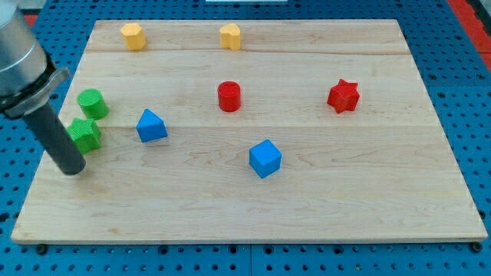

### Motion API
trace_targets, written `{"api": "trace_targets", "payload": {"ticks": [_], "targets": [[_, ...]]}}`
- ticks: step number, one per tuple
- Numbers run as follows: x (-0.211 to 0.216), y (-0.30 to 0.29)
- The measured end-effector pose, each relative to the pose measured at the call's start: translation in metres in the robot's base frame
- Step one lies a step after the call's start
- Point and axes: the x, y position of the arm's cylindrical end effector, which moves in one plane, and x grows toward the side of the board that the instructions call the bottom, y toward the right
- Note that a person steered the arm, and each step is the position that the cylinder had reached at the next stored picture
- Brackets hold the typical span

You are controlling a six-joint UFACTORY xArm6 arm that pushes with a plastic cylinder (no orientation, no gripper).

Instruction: Push the green star and blue triangle into the green circle

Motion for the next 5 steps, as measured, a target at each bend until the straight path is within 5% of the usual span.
{"api": "trace_targets", "payload": {"ticks": [2, 5], "targets": [[-0.053, 0.005], [-0.031, 0.101]]}}
